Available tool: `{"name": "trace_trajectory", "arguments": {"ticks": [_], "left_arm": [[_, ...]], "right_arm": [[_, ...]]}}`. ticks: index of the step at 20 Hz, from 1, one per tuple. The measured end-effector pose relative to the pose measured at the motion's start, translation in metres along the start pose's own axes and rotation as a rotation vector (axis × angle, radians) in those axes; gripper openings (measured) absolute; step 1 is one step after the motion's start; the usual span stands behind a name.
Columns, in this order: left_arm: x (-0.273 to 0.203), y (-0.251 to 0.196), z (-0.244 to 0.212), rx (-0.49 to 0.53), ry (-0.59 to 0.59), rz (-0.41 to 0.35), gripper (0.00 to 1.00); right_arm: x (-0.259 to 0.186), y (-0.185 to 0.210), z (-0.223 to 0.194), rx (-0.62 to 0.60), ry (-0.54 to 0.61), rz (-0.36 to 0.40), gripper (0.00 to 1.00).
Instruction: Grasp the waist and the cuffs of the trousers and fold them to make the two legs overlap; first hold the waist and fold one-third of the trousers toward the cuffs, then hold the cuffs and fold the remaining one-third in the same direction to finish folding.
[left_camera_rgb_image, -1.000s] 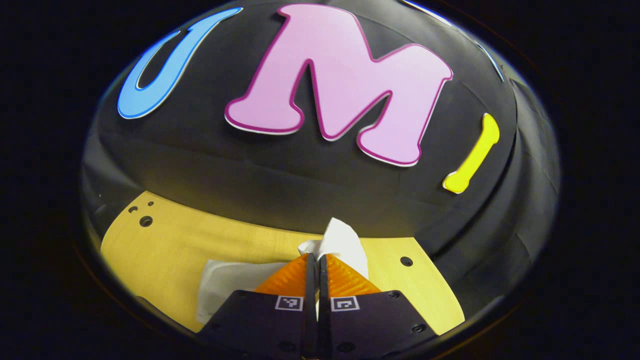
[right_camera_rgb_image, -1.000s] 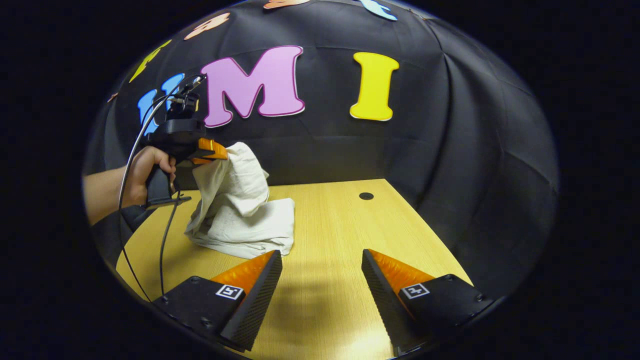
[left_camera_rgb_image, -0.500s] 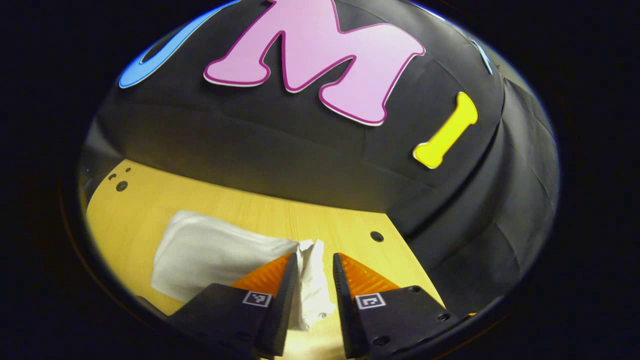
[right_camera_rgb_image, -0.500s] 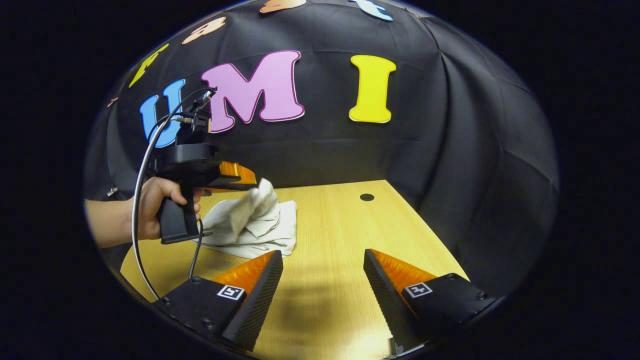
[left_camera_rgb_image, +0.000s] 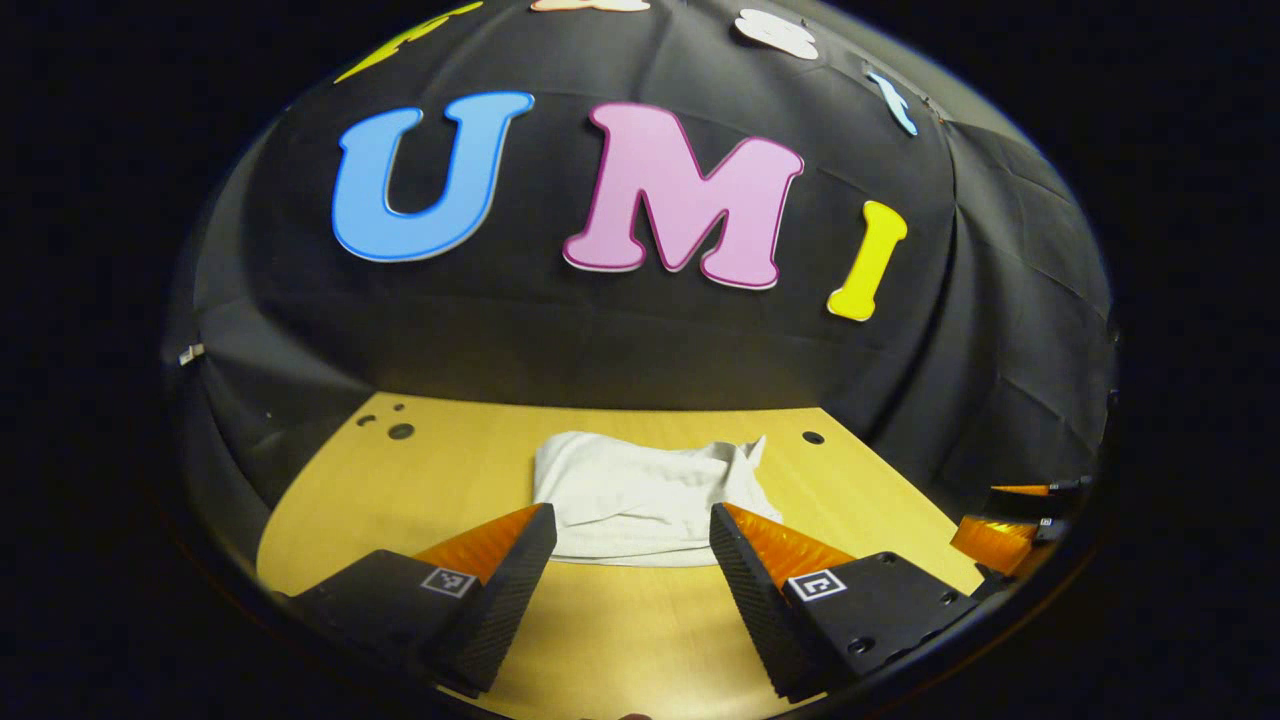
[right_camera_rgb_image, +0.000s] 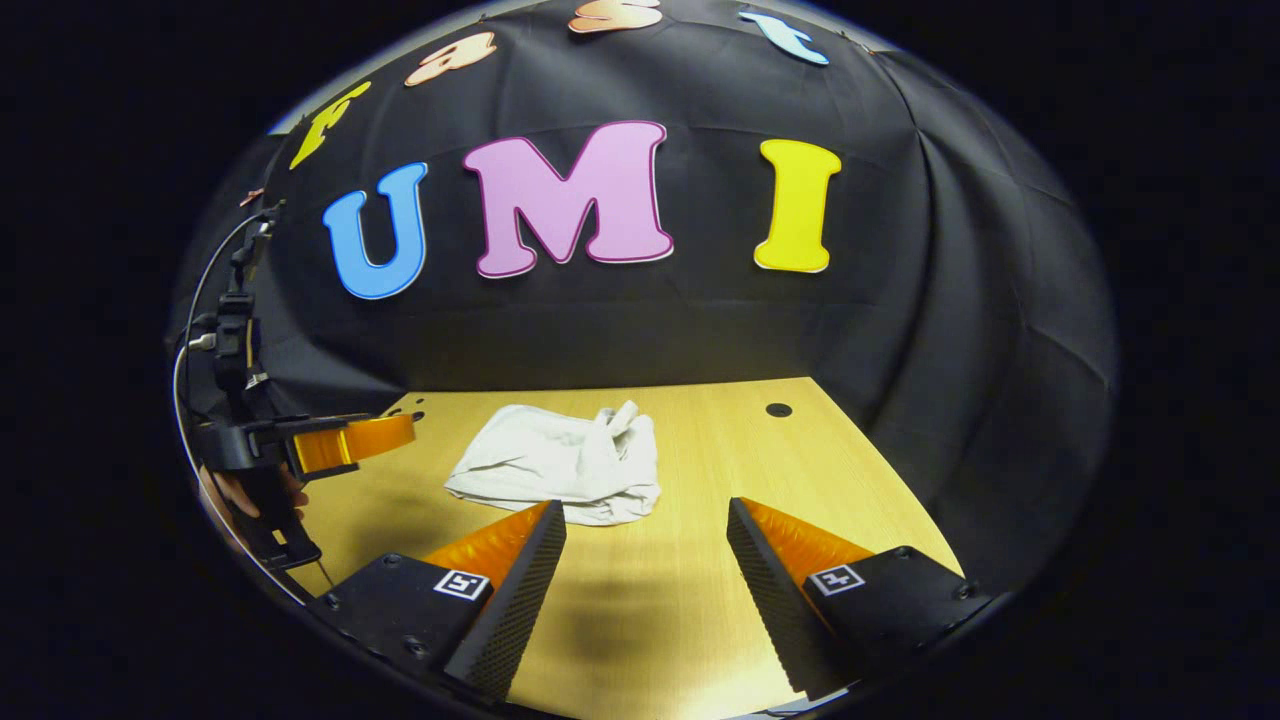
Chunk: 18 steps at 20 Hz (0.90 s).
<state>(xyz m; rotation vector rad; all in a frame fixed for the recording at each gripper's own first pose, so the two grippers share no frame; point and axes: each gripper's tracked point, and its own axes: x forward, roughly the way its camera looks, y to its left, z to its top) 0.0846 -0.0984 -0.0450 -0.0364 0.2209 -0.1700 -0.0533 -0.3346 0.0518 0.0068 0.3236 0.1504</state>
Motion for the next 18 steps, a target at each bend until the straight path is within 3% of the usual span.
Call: {"name": "trace_trajectory", "arguments": {"ticks": [3,7,10,13,18], "left_arm": [[-0.062,0.025,0.014,0.049,-0.100,0.076,0.97],[-0.126,0.032,-0.017,0.161,-0.135,0.093,0.97],[-0.162,0.041,-0.047,0.039,-0.114,0.158,0.97],[-0.172,0.052,-0.075,-0.010,-0.068,0.199,0.97],[-0.167,0.046,-0.101,-0.056,0.020,0.166,0.97]], "right_arm": [[-0.027,0.019,0.014,0.010,-0.059,0.008,0.99],[-0.066,0.038,-0.023,0.034,-0.041,0.000,0.99],[-0.090,0.042,-0.063,0.040,0.028,-0.012,0.99],[-0.094,0.033,-0.067,0.085,0.043,-0.039,0.99],[-0.097,0.030,-0.081,0.121,0.082,-0.050,0.99]]}}
